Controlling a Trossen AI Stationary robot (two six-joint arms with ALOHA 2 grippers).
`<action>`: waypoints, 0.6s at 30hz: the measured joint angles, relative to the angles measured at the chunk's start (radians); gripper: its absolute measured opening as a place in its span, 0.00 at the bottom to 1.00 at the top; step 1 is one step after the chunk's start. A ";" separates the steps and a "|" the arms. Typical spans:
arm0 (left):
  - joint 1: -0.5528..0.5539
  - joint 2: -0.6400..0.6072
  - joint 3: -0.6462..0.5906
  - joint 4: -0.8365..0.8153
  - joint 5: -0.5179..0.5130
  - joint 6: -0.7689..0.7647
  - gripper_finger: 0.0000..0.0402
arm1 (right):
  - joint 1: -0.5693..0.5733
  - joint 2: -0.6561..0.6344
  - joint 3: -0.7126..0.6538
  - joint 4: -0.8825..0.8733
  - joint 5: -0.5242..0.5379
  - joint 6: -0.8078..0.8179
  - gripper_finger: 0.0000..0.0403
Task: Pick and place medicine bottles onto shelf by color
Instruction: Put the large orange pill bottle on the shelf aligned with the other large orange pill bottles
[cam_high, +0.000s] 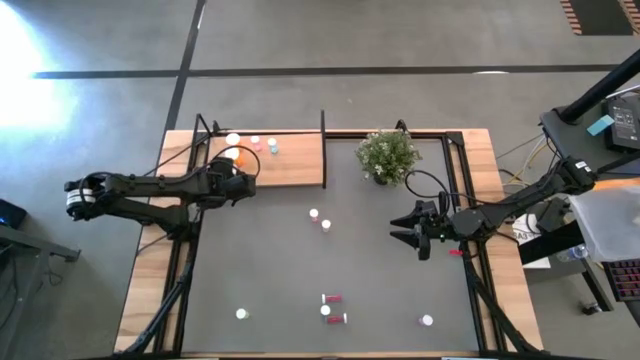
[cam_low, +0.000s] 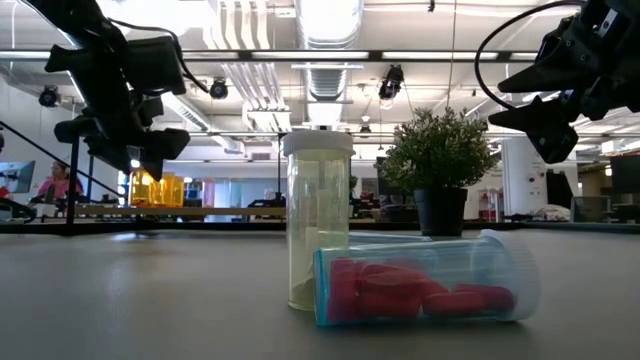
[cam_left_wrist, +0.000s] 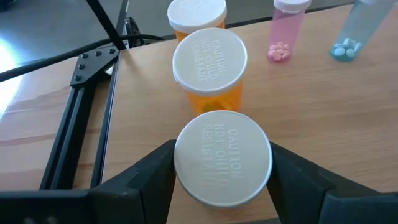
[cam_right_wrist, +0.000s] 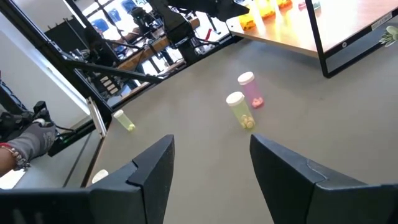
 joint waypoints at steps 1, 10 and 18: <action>0.000 0.000 0.000 -0.001 0.000 0.000 0.51 | 0.000 0.000 0.000 0.000 0.000 0.000 0.50; 0.025 -0.001 0.000 -0.024 0.001 -0.002 0.51 | 0.000 0.000 0.000 0.000 0.000 0.000 0.50; 0.032 -0.002 0.000 -0.018 0.003 -0.001 0.51 | 0.000 0.000 0.000 0.000 0.000 0.000 0.50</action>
